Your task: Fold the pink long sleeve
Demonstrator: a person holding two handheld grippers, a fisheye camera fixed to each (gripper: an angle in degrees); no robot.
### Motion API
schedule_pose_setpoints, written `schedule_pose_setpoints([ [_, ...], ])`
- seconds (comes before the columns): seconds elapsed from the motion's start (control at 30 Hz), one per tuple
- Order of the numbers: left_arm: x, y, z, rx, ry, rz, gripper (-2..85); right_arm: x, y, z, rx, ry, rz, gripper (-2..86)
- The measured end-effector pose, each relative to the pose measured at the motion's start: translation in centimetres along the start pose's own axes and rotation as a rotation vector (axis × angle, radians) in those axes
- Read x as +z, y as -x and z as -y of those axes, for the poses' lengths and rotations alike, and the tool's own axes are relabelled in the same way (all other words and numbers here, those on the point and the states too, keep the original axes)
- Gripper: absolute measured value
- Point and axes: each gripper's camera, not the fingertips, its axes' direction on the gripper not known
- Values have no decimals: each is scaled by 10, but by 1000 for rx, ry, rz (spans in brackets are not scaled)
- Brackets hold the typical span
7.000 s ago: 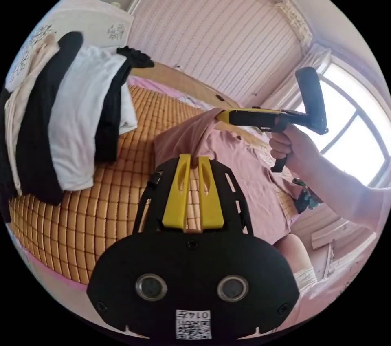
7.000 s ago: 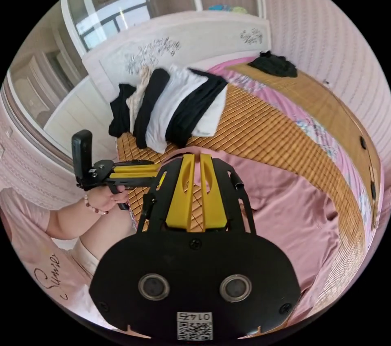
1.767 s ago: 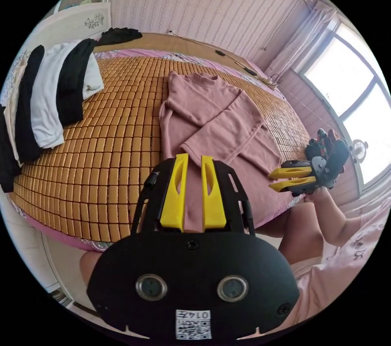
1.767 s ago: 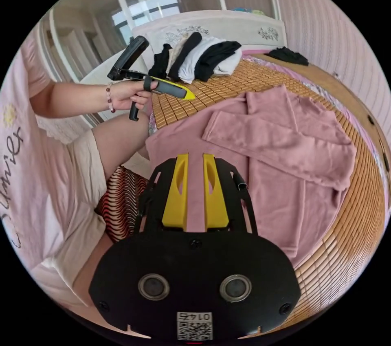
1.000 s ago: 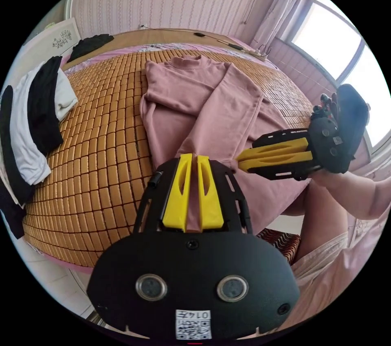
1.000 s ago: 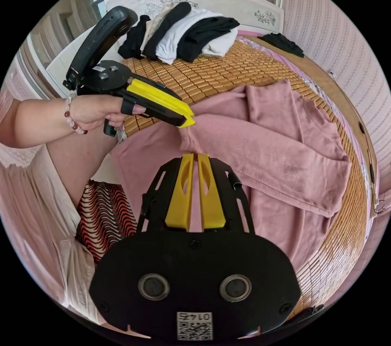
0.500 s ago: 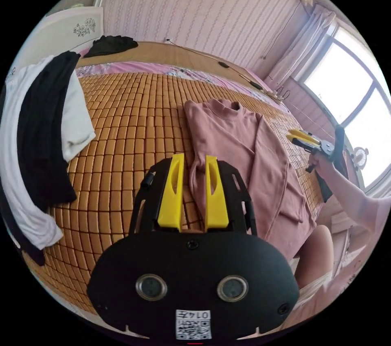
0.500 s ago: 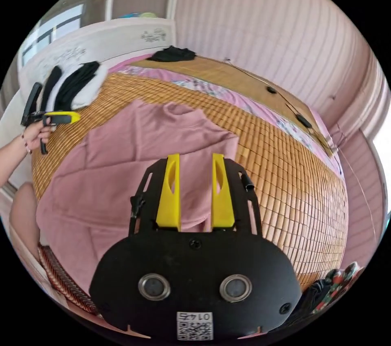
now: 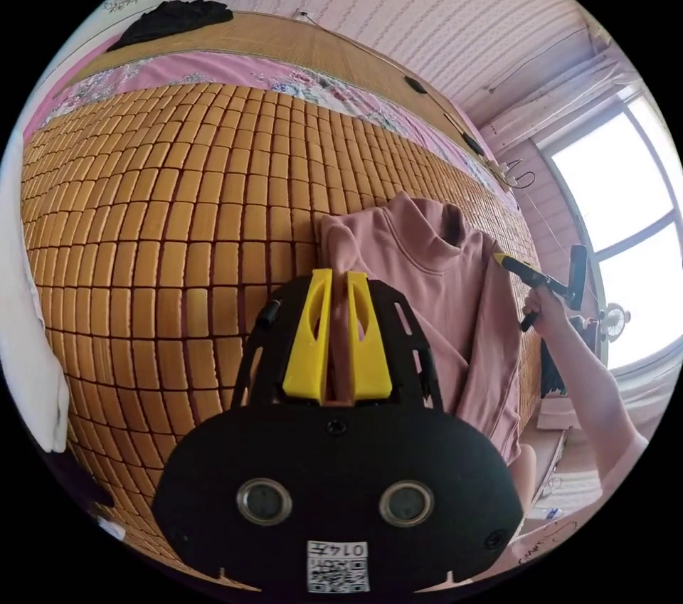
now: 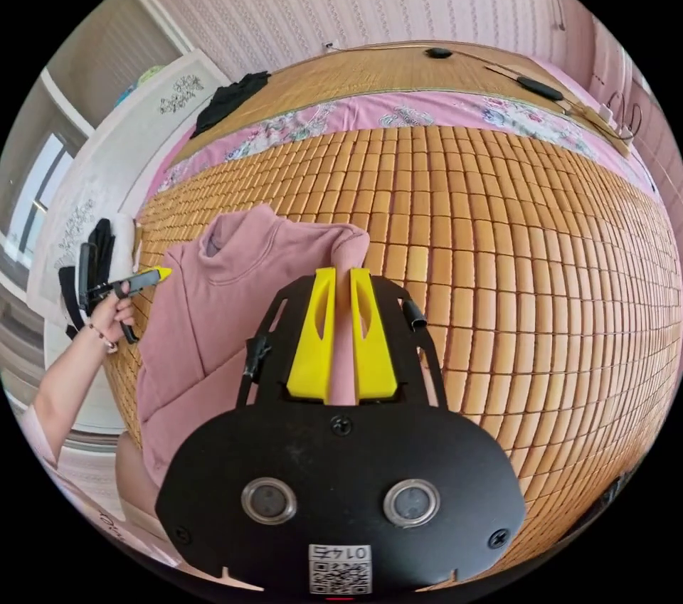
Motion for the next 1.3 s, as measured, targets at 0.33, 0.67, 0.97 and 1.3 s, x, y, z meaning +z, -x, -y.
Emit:
schedule_pose_setpoints([
  [0.33,-74,-20,-25,128,-170,-95,-6,-145,-28,-47,-168,-210,260,24],
  [0.67,-154,-49,-237,300,-52,-272,19,-213,-2,-260,-337,51,202,49],
  [0.97,-125,-69,-363,179,103,-5,59,-182,-5,-328,-2,71,83,127],
  [1.3,-47,-129,-337,180,191,52,46,-127,20,-293,18,204,25,31],
])
